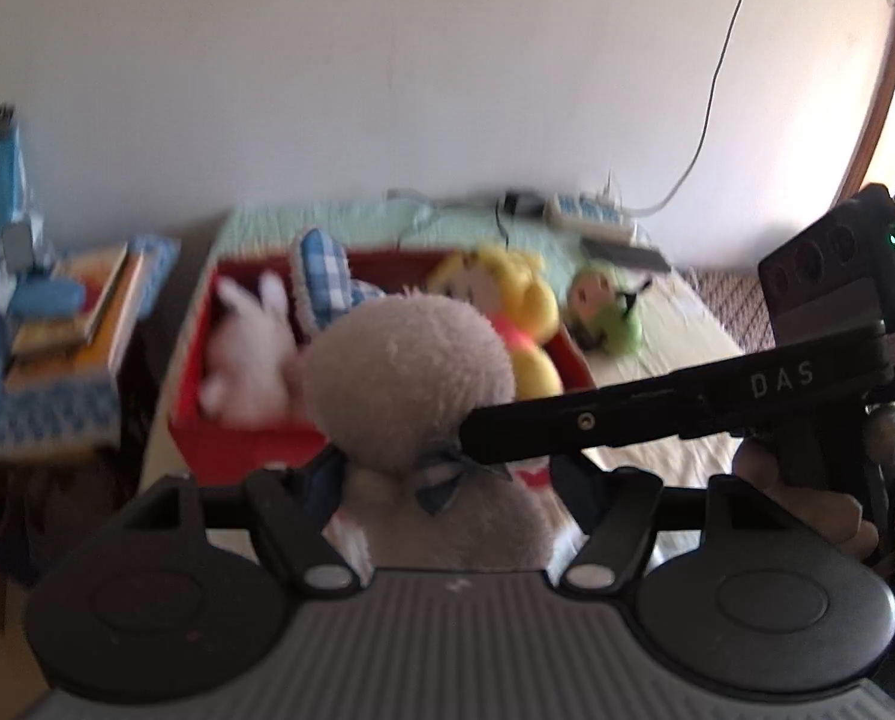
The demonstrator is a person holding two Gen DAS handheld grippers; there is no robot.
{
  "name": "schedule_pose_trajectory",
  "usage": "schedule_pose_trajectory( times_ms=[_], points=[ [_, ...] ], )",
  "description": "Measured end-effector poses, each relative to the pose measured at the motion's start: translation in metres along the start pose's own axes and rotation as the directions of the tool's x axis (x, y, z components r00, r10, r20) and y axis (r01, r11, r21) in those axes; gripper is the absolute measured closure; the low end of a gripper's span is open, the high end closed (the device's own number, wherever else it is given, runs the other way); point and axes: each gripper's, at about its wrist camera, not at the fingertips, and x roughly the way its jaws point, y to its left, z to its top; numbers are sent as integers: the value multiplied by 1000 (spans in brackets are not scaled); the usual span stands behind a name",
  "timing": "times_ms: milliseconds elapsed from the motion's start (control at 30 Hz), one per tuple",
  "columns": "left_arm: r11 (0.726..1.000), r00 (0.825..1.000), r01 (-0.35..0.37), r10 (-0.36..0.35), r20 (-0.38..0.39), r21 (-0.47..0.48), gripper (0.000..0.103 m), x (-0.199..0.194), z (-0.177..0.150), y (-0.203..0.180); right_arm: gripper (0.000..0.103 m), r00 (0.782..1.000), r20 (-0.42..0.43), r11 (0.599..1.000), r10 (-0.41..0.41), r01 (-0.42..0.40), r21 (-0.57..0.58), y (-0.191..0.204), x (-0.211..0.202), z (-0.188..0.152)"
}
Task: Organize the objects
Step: 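Carry the white lamb over the red box and lower it inside, then open the right tool to release the lamb into the box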
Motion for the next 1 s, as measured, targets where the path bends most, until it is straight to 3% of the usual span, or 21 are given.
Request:
schedule_pose_trajectory(
  times_ms=[200, 500, 700, 1000],
  points=[
    [998, 998, 52, -53, 38, 36, 33, 42, 37, 42, 75, 979, 134, 988, -155, 156, 2, -5, 25, 33],
    [990, 988, 135, -137, -72, -33, 32, 128, 56, 95, 75, 911, 180, 927, -371, 354, 121, -49, 61, 52],
    [993, 981, 106, -112, -157, -50, 31, 158, 44, 107, 74, 891, 124, 896, -437, 419, 147, -64, 76, 42],
    [997, 980, 36, -47, -193, -62, 22, 162, 43, 109, 69, 891, 117, 894, -439, 421, 154, -68, 76, 41]
  ],
)
